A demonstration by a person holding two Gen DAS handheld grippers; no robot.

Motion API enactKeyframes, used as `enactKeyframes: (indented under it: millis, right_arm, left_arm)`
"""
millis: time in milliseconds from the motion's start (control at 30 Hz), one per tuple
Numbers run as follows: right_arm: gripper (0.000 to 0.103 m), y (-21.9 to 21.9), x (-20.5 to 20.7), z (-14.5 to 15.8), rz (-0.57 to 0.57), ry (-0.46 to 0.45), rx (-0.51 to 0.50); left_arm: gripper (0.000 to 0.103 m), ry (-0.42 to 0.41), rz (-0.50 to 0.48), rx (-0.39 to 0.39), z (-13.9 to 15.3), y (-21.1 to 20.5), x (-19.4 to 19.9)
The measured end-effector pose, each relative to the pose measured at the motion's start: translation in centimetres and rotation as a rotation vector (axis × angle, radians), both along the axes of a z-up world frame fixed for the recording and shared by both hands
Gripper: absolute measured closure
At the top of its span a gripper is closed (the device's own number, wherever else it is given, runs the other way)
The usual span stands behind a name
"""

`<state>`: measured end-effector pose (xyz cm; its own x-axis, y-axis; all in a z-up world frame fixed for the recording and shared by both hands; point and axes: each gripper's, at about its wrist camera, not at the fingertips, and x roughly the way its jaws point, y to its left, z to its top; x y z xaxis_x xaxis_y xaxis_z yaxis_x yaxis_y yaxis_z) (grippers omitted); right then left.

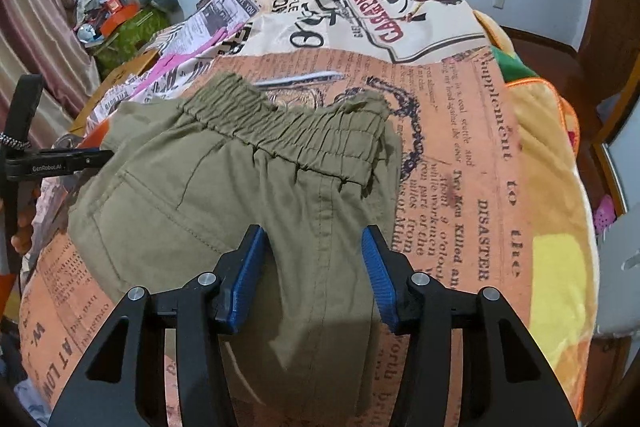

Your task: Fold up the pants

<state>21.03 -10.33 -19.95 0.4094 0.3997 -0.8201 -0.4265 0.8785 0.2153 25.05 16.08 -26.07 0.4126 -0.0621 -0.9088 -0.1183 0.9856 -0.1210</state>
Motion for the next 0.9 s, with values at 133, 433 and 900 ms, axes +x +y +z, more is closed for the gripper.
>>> enactKeyframes:
  millis: [133,433,900]
  right_arm:
    - [0.055,-1.0,-0.1,1.0,-0.026,-0.014,0.003]
    - [0.048,-3.4,0.8,-0.8,-0.077,0.093,0.053]
    - [0.038,-3.7,2.7,-2.8,-0.089,0.163,0.182]
  left_arm:
    - [0.060,-0.030,0.010,-0.010,1.3,0.4,-1.2]
    - [0.046,-0.013,0.009,-0.111,1.0,0.7,-2.5]
    - [0.046,0.002,0.000,-0.151,-0.7,0.0,0.7]
